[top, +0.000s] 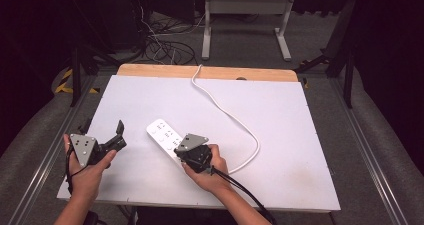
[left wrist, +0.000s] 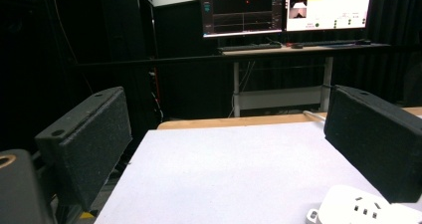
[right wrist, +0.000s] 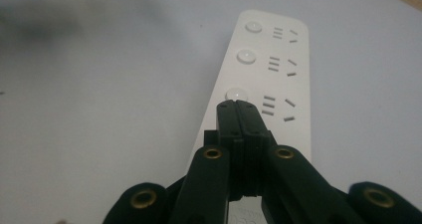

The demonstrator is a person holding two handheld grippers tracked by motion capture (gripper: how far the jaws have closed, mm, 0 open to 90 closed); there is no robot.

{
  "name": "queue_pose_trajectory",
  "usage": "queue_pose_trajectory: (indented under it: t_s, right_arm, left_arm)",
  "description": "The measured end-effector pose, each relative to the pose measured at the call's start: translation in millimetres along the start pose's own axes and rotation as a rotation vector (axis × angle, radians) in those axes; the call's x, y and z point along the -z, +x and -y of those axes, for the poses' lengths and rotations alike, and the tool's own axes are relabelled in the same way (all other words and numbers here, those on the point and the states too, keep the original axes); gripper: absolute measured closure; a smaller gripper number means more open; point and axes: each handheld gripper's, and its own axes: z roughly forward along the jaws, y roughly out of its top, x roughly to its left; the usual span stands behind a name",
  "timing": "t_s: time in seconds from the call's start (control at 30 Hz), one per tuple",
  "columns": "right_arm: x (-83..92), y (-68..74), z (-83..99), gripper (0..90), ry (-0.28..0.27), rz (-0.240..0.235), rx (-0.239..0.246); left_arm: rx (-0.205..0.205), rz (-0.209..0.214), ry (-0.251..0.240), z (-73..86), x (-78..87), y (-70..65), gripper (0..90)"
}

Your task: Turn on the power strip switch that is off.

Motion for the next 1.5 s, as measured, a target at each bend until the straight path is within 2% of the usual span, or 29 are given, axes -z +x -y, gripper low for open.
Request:
queue_pose_trajectory:
  t_s: [0.13,0.3,0.37,0.4,0.43,0.47,0.5,0.53,0.57,0.6,0.63,0.67,0.73,0.8,0.83,0.87,0.9,0.93,0.97,1.0,1.03,1.07,1.13,1.17,1.2,1.23,1.27,1.4,1.5]
  right_arm:
    - [3.5,-1.8,-2.0,90.0,-0.013,-0.001,-0.001]
    - [4.3,-3.9,-1.2,90.0,-0.004,0.003,0.000]
    - [6.1,-4.5,-1.8,90.0,-0.017,0.006,-0.004]
    - [12.3,-7.8,-3.4,90.0,-0.048,0.012,-0.012]
    - [12.3,-7.8,-3.4,90.0,-0.048,0.012,-0.012]
    - [20.5,-12.3,-4.8,90.0,-0.092,0.028,-0.016]
    - [20.5,-12.3,-4.8,90.0,-0.092,0.028,-0.016]
    - [31.2,-17.7,-5.3,90.0,-0.136,0.055,-0.021]
    - [31.2,-17.7,-5.3,90.0,-0.136,0.055,-0.021]
    - [45.2,-24.5,-5.0,90.0,-0.195,0.084,-0.034]
    - [45.2,-24.5,-5.0,90.0,-0.195,0.084,-0.034]
    - [62.9,-32.3,-3.8,90.0,-0.250,0.127,-0.048]
    - [84.7,-40.9,0.3,90.0,-0.306,0.171,-0.068]
    - [107.6,-49.9,7.5,90.0,-0.350,0.221,-0.093]
    - [107.6,-49.9,7.5,90.0,-0.350,0.221,-0.093]
    - [130.1,-57.9,18.1,90.0,-0.388,0.258,-0.137]
    - [140.5,-61.1,24.1,90.0,-0.405,0.283,-0.151]
    - [149.9,-64.0,29.6,90.0,-0.417,0.307,-0.164]
    - [149.9,-64.0,29.6,90.0,-0.417,0.307,-0.164]
    - [165.1,-70.5,40.5,90.0,-0.439,0.342,-0.201]
    - [171.1,-72.9,45.5,90.0,-0.447,0.355,-0.220]
    - [171.1,-72.9,45.5,90.0,-0.447,0.355,-0.220]
    - [185.1,-77.0,59.1,90.0,-0.452,0.406,-0.242]
    - [185.1,-77.0,59.1,90.0,-0.452,0.406,-0.242]
    - [192.4,-78.4,66.5,90.0,-0.461,0.444,-0.252]
    - [192.4,-78.4,66.5,90.0,-0.461,0.444,-0.252]
    - [197.6,-79.0,72.9,90.0,-0.471,0.470,-0.265]
    - [203.4,-78.8,82.5,90.0,-0.466,0.496,-0.272]
    - [212.7,-79.9,90.8,90.0,-0.484,0.521,-0.289]
  left_arm:
    - [0.001,-0.003,0.000,0.4,-0.3,0.8,5.0]
    - [0.003,0.000,0.003,0.5,-0.9,1.0,5.1]
    - [0.001,0.001,0.001,0.3,-0.8,0.7,5.0]
    - [0.002,0.001,0.001,0.3,-0.8,0.6,5.0]
    - [0.001,0.001,0.002,0.4,-0.9,0.6,5.0]
    - [0.003,0.001,0.003,0.4,-0.7,0.6,5.0]
    - [0.001,-0.001,0.002,0.1,-0.4,1.2,5.0]
    - [0.003,-0.003,0.000,0.1,-0.1,1.2,5.1]
    - [0.005,-0.002,0.001,0.2,0.0,1.4,5.1]
    - [0.006,-0.001,0.002,0.3,-0.2,1.6,5.1]
    - [0.006,-0.004,0.002,0.4,-0.3,2.0,5.1]
    - [0.007,-0.004,0.002,0.5,-0.5,2.1,5.1]
    - [0.006,-0.004,0.003,0.5,-0.5,2.5,5.1]
    - [0.008,-0.005,0.003,0.5,-0.4,2.4,5.2]
    - [0.007,-0.005,0.003,0.4,-0.4,2.5,5.2]
    - [0.006,-0.005,0.003,0.2,-0.5,2.4,5.2]
    - [0.005,-0.005,0.002,0.1,-0.5,2.3,5.2]
    - [0.006,-0.005,0.001,0.0,-0.6,1.9,5.2]
    - [0.005,-0.004,0.001,-0.1,-0.7,1.7,5.2]
    - [0.004,-0.004,0.002,-0.1,-0.8,1.5,5.2]
    - [0.004,-0.003,0.002,0.0,-0.9,1.3,5.2]
    - [0.005,-0.002,0.002,0.0,-1.2,1.2,5.2]
    - [0.006,-0.003,0.002,0.1,-1.9,1.1,5.3]
    - [0.005,-0.002,0.002,0.2,-2.3,1.3,5.3]
    - [0.007,-0.001,0.002,0.2,-2.5,1.2,5.2]
    - [0.007,-0.001,0.001,0.1,-2.5,1.3,5.2]
    - [0.005,-0.001,0.001,0.0,-2.5,1.4,5.3]
    - [0.009,0.000,0.003,-0.1,-2.5,1.4,5.2]
    - [0.013,-0.003,0.001,0.1,-2.9,1.4,5.2]
